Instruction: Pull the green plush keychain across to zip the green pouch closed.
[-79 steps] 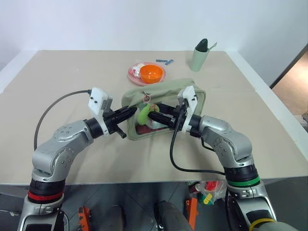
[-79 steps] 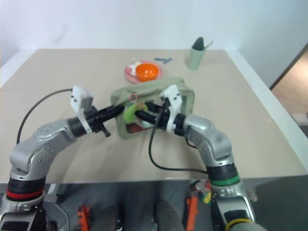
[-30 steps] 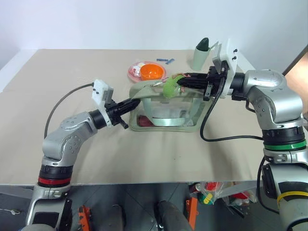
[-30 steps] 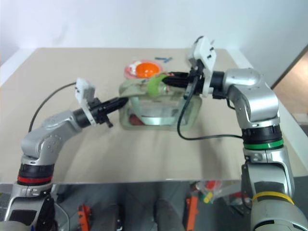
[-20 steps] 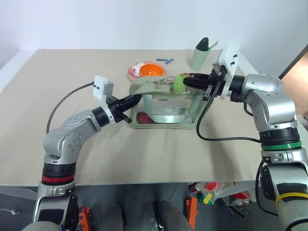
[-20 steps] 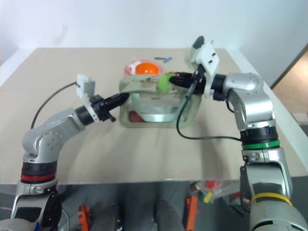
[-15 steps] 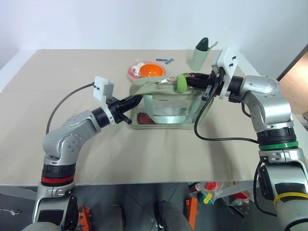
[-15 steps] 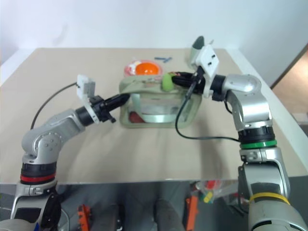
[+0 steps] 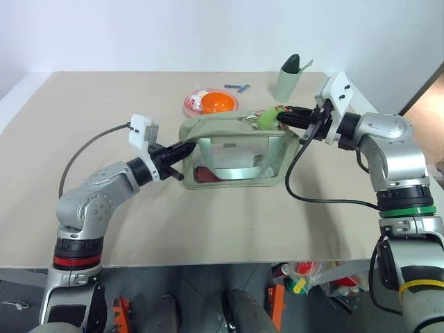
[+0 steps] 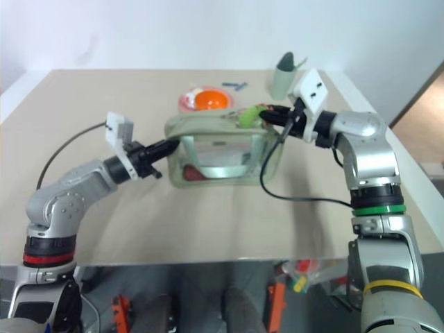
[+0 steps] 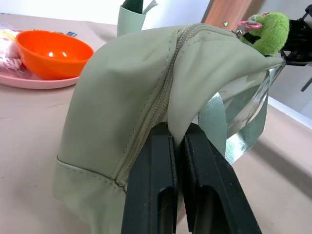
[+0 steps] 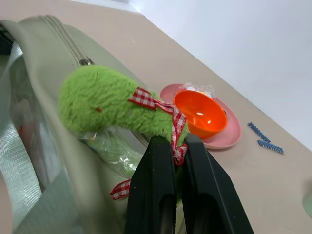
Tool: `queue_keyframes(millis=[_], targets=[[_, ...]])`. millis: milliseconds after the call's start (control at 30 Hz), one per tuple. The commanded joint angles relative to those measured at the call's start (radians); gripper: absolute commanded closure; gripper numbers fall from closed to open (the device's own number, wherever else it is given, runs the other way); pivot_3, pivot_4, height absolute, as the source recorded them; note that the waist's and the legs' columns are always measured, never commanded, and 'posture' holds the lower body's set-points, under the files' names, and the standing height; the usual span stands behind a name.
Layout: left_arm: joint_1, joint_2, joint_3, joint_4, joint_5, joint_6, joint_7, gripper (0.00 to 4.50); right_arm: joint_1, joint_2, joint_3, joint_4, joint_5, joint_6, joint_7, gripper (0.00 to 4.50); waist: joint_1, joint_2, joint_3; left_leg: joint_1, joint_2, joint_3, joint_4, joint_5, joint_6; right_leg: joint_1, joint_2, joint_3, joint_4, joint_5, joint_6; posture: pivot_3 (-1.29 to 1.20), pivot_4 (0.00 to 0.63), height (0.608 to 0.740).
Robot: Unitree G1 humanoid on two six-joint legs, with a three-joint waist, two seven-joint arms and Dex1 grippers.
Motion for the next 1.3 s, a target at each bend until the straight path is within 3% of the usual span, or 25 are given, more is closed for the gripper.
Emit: queue_keyframes(millis=[33,400,633,767,1033,1200,1233,1300], targets=[[-0.009,0.017,0.018,-0.027,0.021,-0.024,0.004,4.50,-0.010,-0.072,-0.076,0.049,-0.031,-0.041,-0.029,4.46,0.000,0.000,0.000,0.000,0.000,0.000,0.000,0.000,0.000,0.000,0.000,0.000,0.000,0.000,0.000,0.00,0.150,0.740],[-0.001,0.021,-0.007,-0.077,0.062,-0.049,-0.004,4.50,0.057,-0.172,-0.115,0.157,-0.132,-0.081,-0.154,4.46,-0.001,0.000,0.000,0.001,0.000,0.001,0.000,0.000,0.000,0.001,0.000,0.001,0.000,0.000,0.000,0.00,0.150,0.740],[-0.002,0.009,-0.035,-0.088,0.093,-0.065,-0.003,4.50,0.233,-0.104,-0.082,0.026,-0.158,-0.005,-0.226,4.46,-0.001,0.000,0.000,0.001,-0.001,0.001,0.000,0.000,0.000,0.001,0.000,0.003,0.000,0.001,0.001,0.00,0.150,0.740],[-0.009,0.003,-0.035,-0.084,0.098,-0.067,-0.002,4.50,0.310,-0.043,-0.009,-0.007,-0.231,-0.059,-0.261,4.46,-0.002,0.000,0.000,0.003,-0.001,0.002,0.000,0.000,0.000,0.001,0.000,0.004,0.000,0.001,0.002,0.00,0.150,0.740],[-0.011,0.005,-0.051,-0.078,0.125,-0.080,-0.012,4.50,0.285,0.085,0.081,0.112,-0.331,-0.213,-0.323,4.46,-0.006,0.000,0.000,0.003,-0.001,0.003,0.002,0.001,-0.001,0.002,0.000,0.006,0.000,0.003,0.003,0.00,0.150,0.740],[0.022,0.047,-0.088,-0.093,0.159,-0.103,-0.074,4.50,0.257,0.089,0.010,0.123,-0.259,-0.238,-0.299,4.46,-0.006,0.000,0.000,0.004,-0.001,0.003,0.002,0.001,-0.001,0.002,0.000,0.007,0.000,0.003,0.003,0.00,0.150,0.740],[0.025,0.052,-0.084,-0.096,0.154,-0.104,-0.084,3.71,0.254,0.081,-0.020,0.107,-0.225,-0.229,-0.286,3.78,-0.005,0.000,0.000,0.004,-0.001,0.003,0.002,0.001,-0.001,0.002,0.000,0.007,0.000,0.003,0.003,0.00,0.150,0.740],[0.022,0.065,-0.077,-0.098,0.143,-0.104,-0.109,3.09,0.253,0.058,-0.082,0.055,-0.145,-0.202,-0.238,3.15,-0.005,0.000,0.000,0.003,-0.001,0.003,0.001,0.001,-0.001,0.002,0.000,0.007,0.000,0.003,0.003,0.00,0.150,0.740]])
